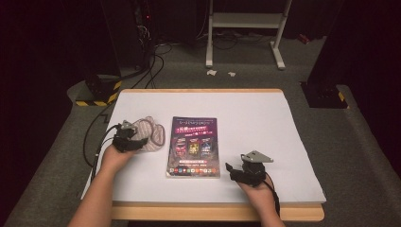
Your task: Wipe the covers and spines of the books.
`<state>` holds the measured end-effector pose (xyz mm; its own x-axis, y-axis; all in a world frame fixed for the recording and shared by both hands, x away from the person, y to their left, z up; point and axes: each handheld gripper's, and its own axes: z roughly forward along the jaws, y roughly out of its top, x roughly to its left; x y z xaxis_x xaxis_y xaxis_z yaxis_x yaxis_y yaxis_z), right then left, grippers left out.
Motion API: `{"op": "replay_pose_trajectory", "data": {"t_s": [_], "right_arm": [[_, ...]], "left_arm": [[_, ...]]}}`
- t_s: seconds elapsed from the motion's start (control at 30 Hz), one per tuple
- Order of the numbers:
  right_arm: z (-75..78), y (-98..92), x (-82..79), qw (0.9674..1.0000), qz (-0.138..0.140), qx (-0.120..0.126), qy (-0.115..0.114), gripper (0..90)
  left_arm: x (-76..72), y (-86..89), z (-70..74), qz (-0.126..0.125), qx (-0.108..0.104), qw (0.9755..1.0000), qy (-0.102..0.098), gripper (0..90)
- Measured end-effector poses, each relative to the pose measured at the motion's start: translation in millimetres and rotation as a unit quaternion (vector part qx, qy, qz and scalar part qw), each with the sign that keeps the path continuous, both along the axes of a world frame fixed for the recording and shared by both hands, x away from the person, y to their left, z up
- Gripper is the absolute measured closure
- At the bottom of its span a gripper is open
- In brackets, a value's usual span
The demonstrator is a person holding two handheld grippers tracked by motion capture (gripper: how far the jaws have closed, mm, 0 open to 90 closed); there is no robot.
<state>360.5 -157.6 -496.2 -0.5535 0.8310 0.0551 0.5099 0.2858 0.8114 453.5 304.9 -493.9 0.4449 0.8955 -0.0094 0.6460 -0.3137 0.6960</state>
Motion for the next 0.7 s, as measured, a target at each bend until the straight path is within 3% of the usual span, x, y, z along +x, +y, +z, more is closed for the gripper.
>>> {"op": "replay_pose_trajectory", "data": {"t_s": [0.2,0.3,0.33,0.4,0.5,0.53,0.57,0.63,0.67,0.7], "right_arm": [[-1.4,-0.8,0.8,1.0000,-0.001,-0.002,0.001,28.4],[-1.2,-0.8,0.2,1.0000,0.001,0.000,0.001,30.1],[-0.8,-1.5,-0.9,1.0000,0.001,0.001,0.001,31.2],[-0.7,-1.7,-1.3,1.0000,-0.001,0.000,-0.001,31.8],[-0.3,-3.9,-1.9,1.0000,-0.003,-0.005,0.000,32.0],[-0.3,-3.9,-1.9,1.0000,-0.003,-0.005,0.000,32.0],[-0.2,-6.1,-1.2,1.0000,-0.006,0.001,0.004,32.0],[-0.3,-7.1,-0.7,1.0000,-0.007,0.004,0.005,32.0],[-0.3,-9.0,0.2,0.9999,-0.009,0.011,0.008,30.6],[-0.3,-9.0,0.2,0.9999,-0.009,0.011,0.008,30.6]], "left_arm": [[-7.0,1.3,-2.1,0.010,-0.014,0.9996,-0.021,59.9],[-11.3,1.8,-0.8,0.014,-0.018,0.9994,-0.027,61.3],[-15.7,1.1,-1.1,0.026,-0.018,0.9986,-0.042,61.5],[-18.2,1.2,-1.9,0.031,-0.023,0.9982,-0.046,61.6],[-31.1,5.5,-4.2,0.040,-0.056,0.9955,-0.065,62.1],[-31.1,5.5,-4.2,0.040,-0.056,0.9955,-0.065,62.3],[-37.9,6.9,-4.0,0.043,-0.069,0.9934,-0.081,62.4],[-40.3,7.6,-2.5,0.043,-0.075,0.9924,-0.087,62.5],[-44.3,8.8,3.9,0.041,-0.083,0.9903,-0.104,62.5],[-44.3,8.8,3.9,0.041,-0.083,0.9903,-0.104,62.5]]}}
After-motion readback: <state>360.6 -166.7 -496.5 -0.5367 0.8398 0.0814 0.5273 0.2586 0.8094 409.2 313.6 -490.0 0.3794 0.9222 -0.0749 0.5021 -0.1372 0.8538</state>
